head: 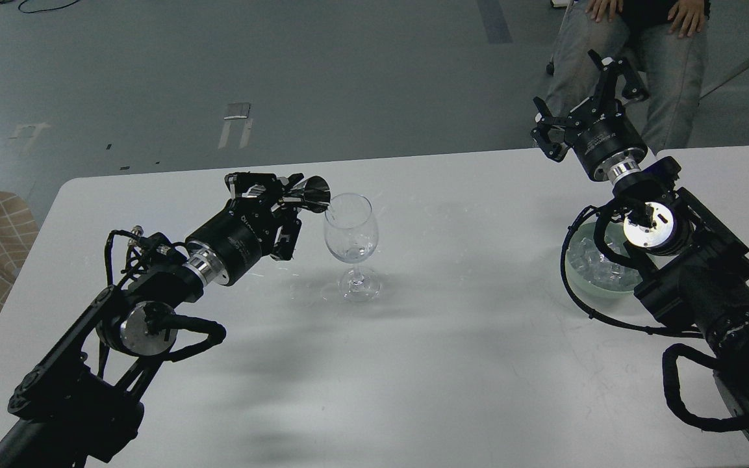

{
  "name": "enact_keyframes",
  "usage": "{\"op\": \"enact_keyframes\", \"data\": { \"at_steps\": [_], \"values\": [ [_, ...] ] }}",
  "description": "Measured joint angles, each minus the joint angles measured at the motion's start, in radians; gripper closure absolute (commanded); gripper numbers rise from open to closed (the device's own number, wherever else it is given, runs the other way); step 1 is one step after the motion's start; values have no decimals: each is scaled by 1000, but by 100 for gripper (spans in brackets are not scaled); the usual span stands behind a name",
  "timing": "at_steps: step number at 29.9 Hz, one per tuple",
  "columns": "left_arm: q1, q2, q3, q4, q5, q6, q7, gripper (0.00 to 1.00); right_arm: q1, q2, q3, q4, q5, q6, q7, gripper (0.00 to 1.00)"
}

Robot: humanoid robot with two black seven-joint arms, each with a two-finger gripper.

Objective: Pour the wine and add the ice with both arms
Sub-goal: 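Tilt the jigger over the wine glass to pour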

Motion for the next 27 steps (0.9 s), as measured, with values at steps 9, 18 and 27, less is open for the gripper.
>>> {"op": "enact_keyframes", "data": {
  "at_steps": [9,18,27],
  "values": [
    [-8,2,-1,-26,70,28,38,100,0,0,0,0,0,1,-1,0],
    [-47,22,-1,-31,92,30,51,100,0,0,0,0,0,3,-1,0],
    [-67,45,-1,-51,146,29,65,100,1,0,0,0,0,3,-1,0]
  ]
}}
